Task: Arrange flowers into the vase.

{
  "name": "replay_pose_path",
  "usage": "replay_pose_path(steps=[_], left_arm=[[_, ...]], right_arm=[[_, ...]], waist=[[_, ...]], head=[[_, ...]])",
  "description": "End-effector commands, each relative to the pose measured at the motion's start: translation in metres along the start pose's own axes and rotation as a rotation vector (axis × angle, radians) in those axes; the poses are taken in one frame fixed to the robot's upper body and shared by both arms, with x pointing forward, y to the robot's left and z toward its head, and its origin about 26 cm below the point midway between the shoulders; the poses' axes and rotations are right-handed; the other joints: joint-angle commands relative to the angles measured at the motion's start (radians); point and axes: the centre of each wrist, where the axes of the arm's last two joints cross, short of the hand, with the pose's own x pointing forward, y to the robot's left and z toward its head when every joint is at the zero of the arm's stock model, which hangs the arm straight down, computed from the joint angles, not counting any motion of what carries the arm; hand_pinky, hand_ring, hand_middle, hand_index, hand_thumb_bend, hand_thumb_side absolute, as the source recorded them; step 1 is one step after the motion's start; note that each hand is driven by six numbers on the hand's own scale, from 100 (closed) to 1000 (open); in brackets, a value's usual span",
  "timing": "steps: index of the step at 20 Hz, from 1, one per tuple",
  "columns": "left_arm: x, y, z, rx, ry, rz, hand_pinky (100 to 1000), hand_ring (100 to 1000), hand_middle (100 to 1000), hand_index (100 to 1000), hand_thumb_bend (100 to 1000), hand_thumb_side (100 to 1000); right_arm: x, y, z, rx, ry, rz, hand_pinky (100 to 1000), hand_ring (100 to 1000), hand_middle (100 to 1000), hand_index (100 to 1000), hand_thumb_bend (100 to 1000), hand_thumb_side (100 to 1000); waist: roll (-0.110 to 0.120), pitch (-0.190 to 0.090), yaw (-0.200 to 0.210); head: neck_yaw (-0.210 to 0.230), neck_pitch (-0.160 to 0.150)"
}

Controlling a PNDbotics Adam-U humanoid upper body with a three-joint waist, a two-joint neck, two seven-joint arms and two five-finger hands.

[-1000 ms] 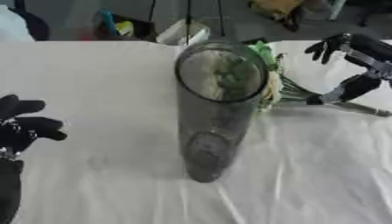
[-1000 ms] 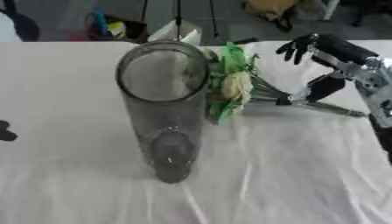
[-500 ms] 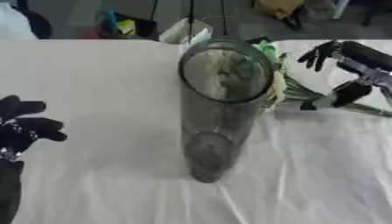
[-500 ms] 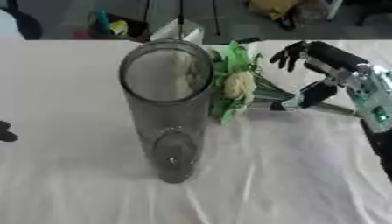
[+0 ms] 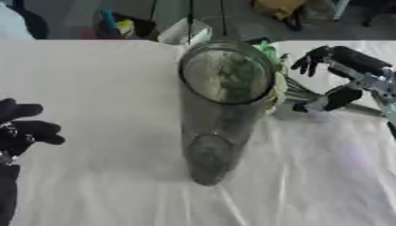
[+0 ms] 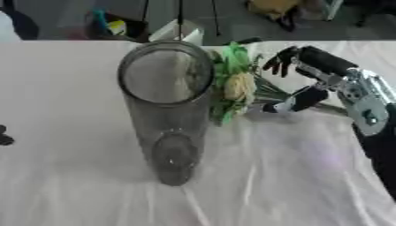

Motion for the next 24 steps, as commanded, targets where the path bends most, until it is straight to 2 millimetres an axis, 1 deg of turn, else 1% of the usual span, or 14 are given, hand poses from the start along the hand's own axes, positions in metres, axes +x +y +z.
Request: replay_pose_path(steps=[1, 7, 13, 15, 17, 24], left_arm=[[0.005, -0.003, -0.006, -0.015, -0.031, 0.005, 590, 653, 733, 882, 128, 1000], [0.005, -0.004, -0.006, -0.017, -0.029, 0.004, 590, 652, 733, 881, 127, 1000], [0.005, -0.004, -0.006, -0.021, -0.027, 0.003, 590, 652, 733, 881, 127, 1000], [0.005, -0.004, -0.006, -0.022, -0.026, 0.002, 590, 651, 733, 881, 127, 1000], [0.005, -0.004, -0.006, -0.023, -0.025, 0.001, 590, 651, 733, 881, 127, 1000], [0.005, -0.004, -0.006, -0.025, -0.024, -0.001, 590, 650, 732, 881, 126, 1000]], right_arm=[[-0.004, -0.011, 0.001, -0.010, 0.012, 0.040, 685, 537, 566, 771, 580, 462], [-0.005, -0.007, 0.002, -0.006, 0.017, 0.040, 675, 523, 548, 762, 553, 449], [-0.005, -0.004, 0.001, -0.005, 0.011, 0.040, 615, 454, 474, 692, 478, 439], [-0.005, -0.004, 0.002, -0.004, 0.010, 0.040, 607, 444, 466, 684, 472, 438], [-0.005, -0.003, 0.002, -0.005, 0.011, 0.039, 569, 398, 420, 622, 439, 450], [-0.006, 0.003, 0.002, -0.012, 0.018, 0.026, 570, 404, 389, 578, 407, 454]], waist=[[-0.015, -0.003, 0.000], [-0.015, 0.001, -0.001], [-0.015, 0.004, -0.002], [-0.015, 0.005, -0.002], [-0.016, 0.006, -0.004], [-0.017, 0.009, -0.002]], head=[[-0.005, -0.012], [-0.006, -0.013], [-0.006, -0.013], [-0.006, -0.013], [-0.005, -0.013], [-0.005, -0.017]])
